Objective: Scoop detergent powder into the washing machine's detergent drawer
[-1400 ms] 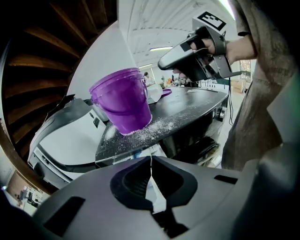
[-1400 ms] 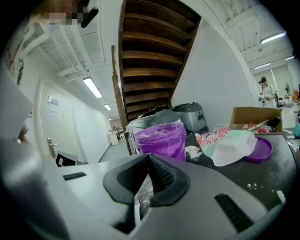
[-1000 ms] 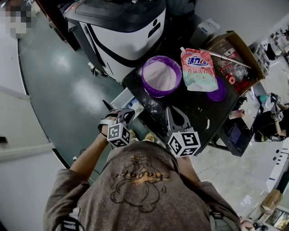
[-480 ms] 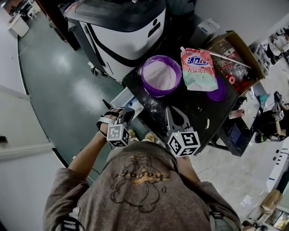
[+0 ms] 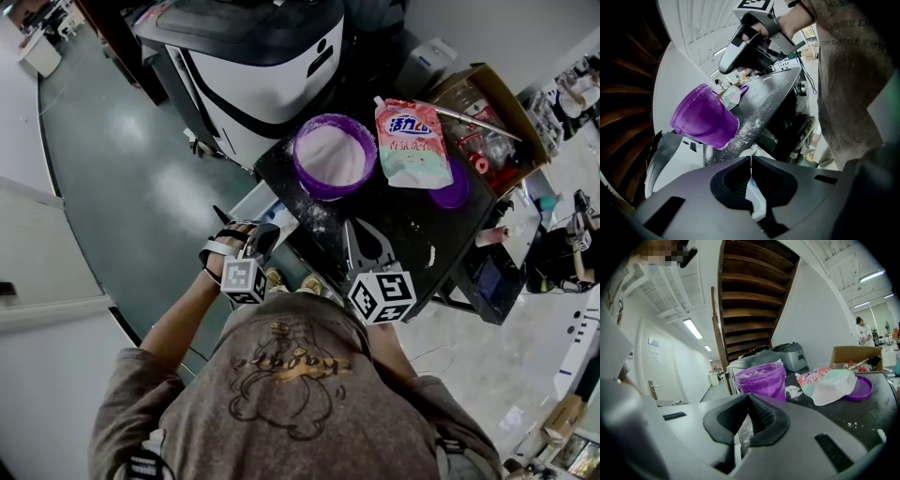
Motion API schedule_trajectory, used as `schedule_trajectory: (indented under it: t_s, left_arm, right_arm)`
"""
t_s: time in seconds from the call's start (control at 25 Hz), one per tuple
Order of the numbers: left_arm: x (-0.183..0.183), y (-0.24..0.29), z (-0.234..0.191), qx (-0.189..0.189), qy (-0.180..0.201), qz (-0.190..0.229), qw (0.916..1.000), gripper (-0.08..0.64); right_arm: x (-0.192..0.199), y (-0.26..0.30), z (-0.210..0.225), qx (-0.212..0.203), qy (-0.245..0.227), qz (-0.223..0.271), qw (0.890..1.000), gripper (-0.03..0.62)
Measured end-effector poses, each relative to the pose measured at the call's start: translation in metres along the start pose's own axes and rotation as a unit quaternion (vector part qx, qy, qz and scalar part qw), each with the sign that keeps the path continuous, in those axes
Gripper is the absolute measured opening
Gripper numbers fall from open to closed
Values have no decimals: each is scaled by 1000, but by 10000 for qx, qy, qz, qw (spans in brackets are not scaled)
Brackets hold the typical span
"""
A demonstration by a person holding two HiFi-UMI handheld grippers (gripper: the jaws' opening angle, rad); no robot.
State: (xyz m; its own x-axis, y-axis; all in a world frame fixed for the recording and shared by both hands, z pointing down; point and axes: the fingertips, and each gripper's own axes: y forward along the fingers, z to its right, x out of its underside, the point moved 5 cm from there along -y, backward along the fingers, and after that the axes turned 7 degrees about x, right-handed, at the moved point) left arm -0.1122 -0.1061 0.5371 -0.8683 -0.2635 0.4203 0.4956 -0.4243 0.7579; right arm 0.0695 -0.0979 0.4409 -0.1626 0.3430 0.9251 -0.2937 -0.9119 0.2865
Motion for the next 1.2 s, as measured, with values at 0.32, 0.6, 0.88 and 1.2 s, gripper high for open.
schedule_trajectory:
  t_s: [0.32, 0.6, 0.88, 1.2]
  left_arm:
    - [2, -1, 2, -7, 29, 24, 10000, 23]
    - [1, -17, -10, 63, -529, 246, 9983, 23]
    - [11, -36, -35, 37, -2191, 901, 9715, 23]
    - [21, -62, -54, -281, -3648, 1611, 9166, 23]
  right_arm:
    - [1, 2, 1, -38, -6, -2, 10000, 2]
    - [-1, 6, 0, -101, -17, 11, 9999, 2]
    - [-6, 12, -1, -140, -33, 41, 9999, 2]
    - [-11, 16, -3, -119, -77, 87, 9999, 2]
